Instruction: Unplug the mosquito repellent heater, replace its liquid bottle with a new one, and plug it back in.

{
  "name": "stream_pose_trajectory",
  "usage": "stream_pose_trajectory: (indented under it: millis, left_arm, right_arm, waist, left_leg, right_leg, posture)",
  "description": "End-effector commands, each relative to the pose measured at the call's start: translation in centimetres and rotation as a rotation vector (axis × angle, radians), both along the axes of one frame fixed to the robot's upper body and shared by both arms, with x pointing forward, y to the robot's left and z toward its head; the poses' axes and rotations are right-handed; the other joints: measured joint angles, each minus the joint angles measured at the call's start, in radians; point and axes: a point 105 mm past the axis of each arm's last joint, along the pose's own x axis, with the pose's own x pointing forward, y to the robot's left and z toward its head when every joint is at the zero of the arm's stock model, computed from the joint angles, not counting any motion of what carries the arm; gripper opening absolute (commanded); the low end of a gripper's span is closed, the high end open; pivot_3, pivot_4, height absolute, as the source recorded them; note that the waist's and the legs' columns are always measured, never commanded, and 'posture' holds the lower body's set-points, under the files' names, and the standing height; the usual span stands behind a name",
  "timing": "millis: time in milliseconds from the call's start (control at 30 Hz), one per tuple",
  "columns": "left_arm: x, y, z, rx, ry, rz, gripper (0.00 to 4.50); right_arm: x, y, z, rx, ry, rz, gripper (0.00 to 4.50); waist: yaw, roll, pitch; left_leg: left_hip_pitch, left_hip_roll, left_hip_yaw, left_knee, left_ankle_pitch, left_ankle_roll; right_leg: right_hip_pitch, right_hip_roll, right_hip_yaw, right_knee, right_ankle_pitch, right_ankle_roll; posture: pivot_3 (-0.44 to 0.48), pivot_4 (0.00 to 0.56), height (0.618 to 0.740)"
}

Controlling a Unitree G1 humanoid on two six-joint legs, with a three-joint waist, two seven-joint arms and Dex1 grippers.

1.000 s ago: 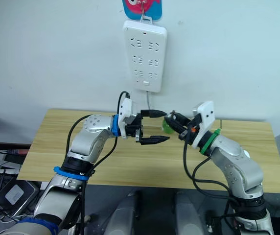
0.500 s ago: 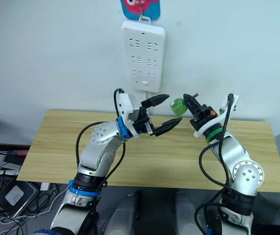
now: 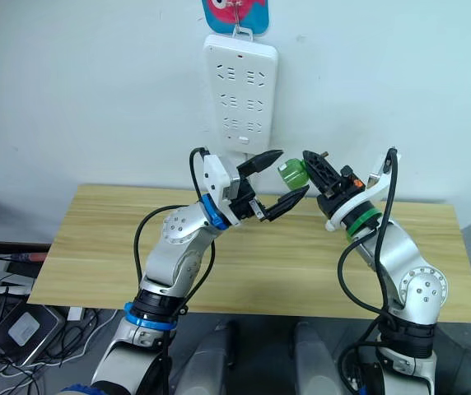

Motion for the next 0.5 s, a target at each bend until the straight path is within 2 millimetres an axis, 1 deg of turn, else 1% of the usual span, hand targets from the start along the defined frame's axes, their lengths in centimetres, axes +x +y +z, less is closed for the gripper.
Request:
stream_pose_trajectory:
  millis: [33,267,300,333,500]
  left_arm:
    - [-0.36,-0.56,0.92,-0.023,-0.041,-0.011,4.50]
    - [-0.16,-0.73,1.02,-0.034,-0.044,-0.011,4.50]
    - [-0.14,-0.77,1.08,-0.035,-0.047,-0.012,4.12]
    - [-0.11,-0.75,1.17,-0.040,-0.049,-0.010,3.96]
    - [-0.15,-0.77,1.43,-0.048,-0.058,-0.008,2.44]
  right_arm:
    - [-1.08,0.20,1.37,0.014,-0.058,0.016,0.87]
    - [-1.39,0.53,1.58,0.021,-0.059,0.029,0.87]
    - [-1.40,0.56,1.59,0.023,-0.058,0.029,0.87]
    - [-1.43,0.60,1.61,0.026,-0.057,0.030,0.87]
    - [-1.42,0.74,1.47,0.025,-0.052,0.033,0.87]
  waist:
    - [-0.001,0.000,0.000]
    - [-0.003,0.000,0.000]
    - [-0.003,0.000,0.000]
    - [-0.003,0.000,0.000]
    - [-0.003,0.000,0.000]
  left_leg:
    - [0.000,0.000,0.000,0.000,0.000,0.000]
    - [0.000,0.000,0.000,0.000,0.000,0.000]
    - [0.000,0.000,0.000,0.000,0.000,0.000]
    - [0.000,0.000,0.000,0.000,0.000,0.000]
    - [0.000,0.000,0.000,0.000,0.000,0.000]
  right_leg:
    - [0.000,0.000,0.000,0.000,0.000,0.000]
    - [0.000,0.000,0.000,0.000,0.000,0.000]
    - [0.000,0.000,0.000,0.000,0.000,0.000]
    - [0.000,0.000,0.000,0.000,0.000,0.000]
    - [0.000,0.000,0.000,0.000,0.000,0.000]
  posture:
    - [-0.004,0.285,0.740]
    - [-0.009,0.285,0.740]
    - [-0.008,0.284,0.740]
    - [-0.008,0.284,0.740]
    - [0.000,0.280,0.740]
